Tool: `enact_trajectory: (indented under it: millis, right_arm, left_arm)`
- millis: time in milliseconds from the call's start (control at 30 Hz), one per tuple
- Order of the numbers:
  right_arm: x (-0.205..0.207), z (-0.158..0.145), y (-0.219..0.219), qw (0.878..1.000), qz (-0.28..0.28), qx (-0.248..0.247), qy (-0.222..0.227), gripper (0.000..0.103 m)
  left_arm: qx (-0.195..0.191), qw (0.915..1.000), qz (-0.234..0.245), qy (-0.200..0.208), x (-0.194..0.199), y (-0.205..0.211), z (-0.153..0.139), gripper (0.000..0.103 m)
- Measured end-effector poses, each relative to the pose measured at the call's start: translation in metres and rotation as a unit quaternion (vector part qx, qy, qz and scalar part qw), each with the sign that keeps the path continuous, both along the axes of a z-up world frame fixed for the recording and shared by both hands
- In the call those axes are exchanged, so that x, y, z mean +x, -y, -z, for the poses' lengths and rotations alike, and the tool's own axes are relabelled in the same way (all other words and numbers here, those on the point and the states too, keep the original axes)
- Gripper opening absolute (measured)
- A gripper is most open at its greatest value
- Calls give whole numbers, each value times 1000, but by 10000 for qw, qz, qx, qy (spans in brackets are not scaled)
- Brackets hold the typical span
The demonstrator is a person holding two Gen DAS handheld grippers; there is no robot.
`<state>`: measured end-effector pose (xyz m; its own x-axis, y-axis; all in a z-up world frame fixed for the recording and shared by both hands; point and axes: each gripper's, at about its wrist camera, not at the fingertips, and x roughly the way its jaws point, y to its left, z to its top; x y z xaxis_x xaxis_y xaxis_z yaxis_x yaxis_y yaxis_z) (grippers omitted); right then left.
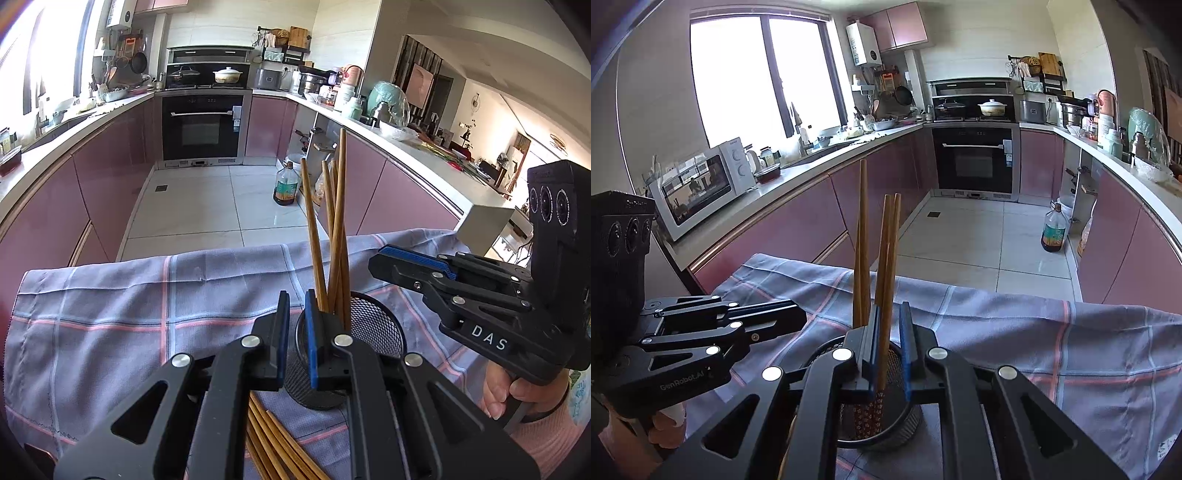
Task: Organize utensils
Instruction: 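Drop both chopsticks into the mesh cup and open both tools, then bring both open tools back over the remaining chopsticks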
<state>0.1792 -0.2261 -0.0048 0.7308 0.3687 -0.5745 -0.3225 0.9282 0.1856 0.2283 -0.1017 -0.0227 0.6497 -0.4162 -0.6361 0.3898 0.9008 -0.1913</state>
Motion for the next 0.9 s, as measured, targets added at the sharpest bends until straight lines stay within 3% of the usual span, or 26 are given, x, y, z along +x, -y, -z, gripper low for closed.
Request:
enact_trajectory:
  millis: [333, 600, 900]
  right_arm:
    - [-27, -10, 0, 9994, -154, 137, 272, 18]
    - [-71, -19, -14, 9960, -670, 181, 562, 26]
    - [-90, 23, -31, 9952, -976, 52, 23, 29]
  left_arm:
    - [116, 9979, -364, 525, -35, -20, -7, 33]
    - [220, 9950, -604, 764, -70, -51, -2, 44]
    - [306, 9951, -789, 509, -100, -80, 32, 52]
